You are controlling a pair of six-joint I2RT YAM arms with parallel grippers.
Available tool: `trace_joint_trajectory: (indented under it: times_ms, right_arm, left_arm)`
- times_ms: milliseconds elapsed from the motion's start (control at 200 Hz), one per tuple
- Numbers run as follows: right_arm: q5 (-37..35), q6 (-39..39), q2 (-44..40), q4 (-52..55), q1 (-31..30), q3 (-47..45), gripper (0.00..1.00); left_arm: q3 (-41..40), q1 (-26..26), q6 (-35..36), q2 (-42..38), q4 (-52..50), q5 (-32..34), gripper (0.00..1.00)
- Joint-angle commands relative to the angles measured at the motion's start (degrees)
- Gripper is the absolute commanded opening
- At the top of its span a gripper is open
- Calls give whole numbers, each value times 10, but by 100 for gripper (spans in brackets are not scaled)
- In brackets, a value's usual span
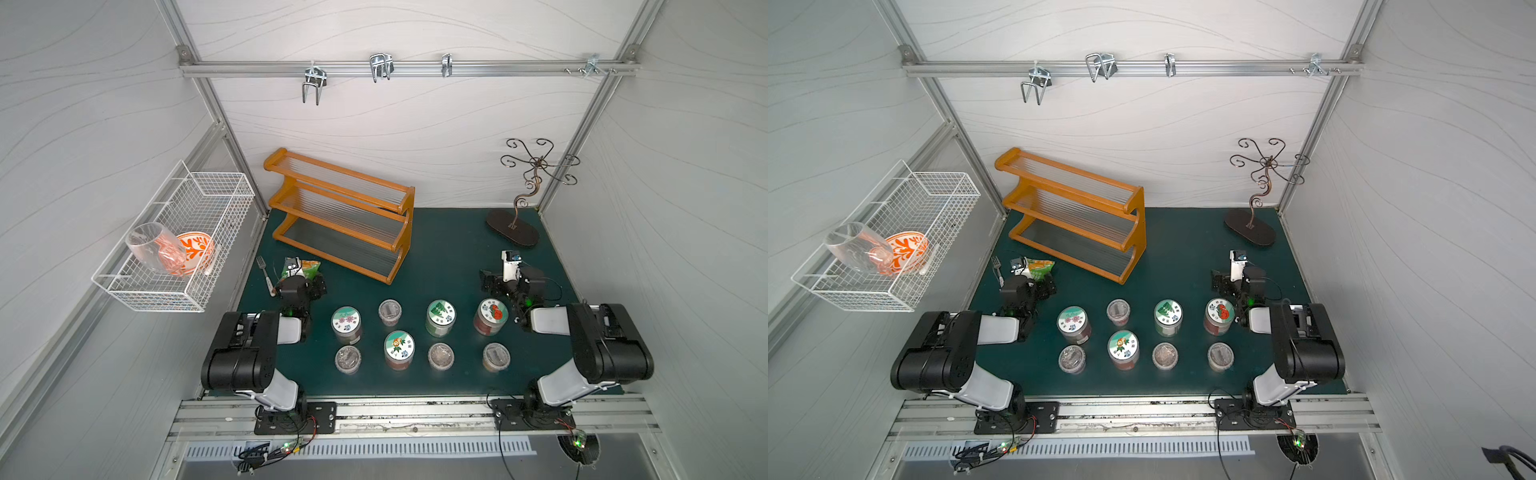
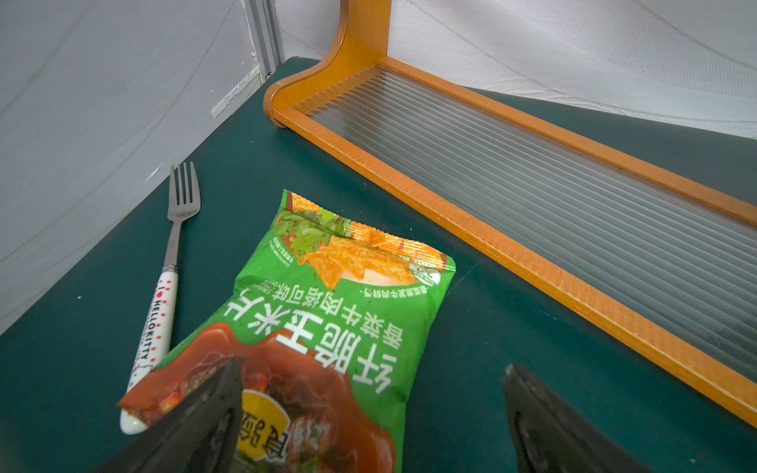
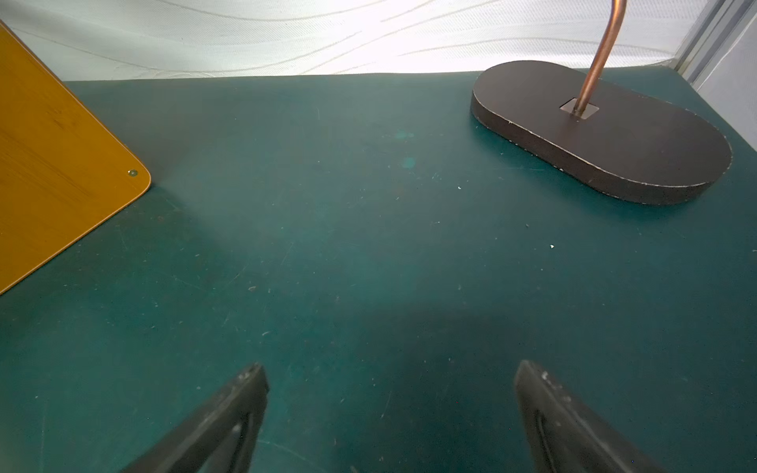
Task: Place the seed container on the shelf
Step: Move the shelf to the center of the board.
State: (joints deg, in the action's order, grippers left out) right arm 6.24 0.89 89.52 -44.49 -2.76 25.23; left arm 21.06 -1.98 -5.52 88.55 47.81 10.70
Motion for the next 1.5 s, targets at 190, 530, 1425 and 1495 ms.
trace_joint_trajectory:
  times_ms: [190, 530, 1425, 1495]
  right_arm:
    - [-11, 0, 6, 11, -7, 11, 99]
    - [-39, -18, -19, 44, -2, 25, 99]
    - [-2, -253, -117, 765, -238, 597, 99]
    - [-31, -252, -84, 772, -277, 634, 99]
  left_arm:
    - [19, 2, 8, 0, 19, 4, 100]
    - [2, 2, 5, -16, 39, 11, 100]
    - [476, 117, -107, -408, -858, -179, 100]
    - [509, 117, -91, -406, -907, -206, 100]
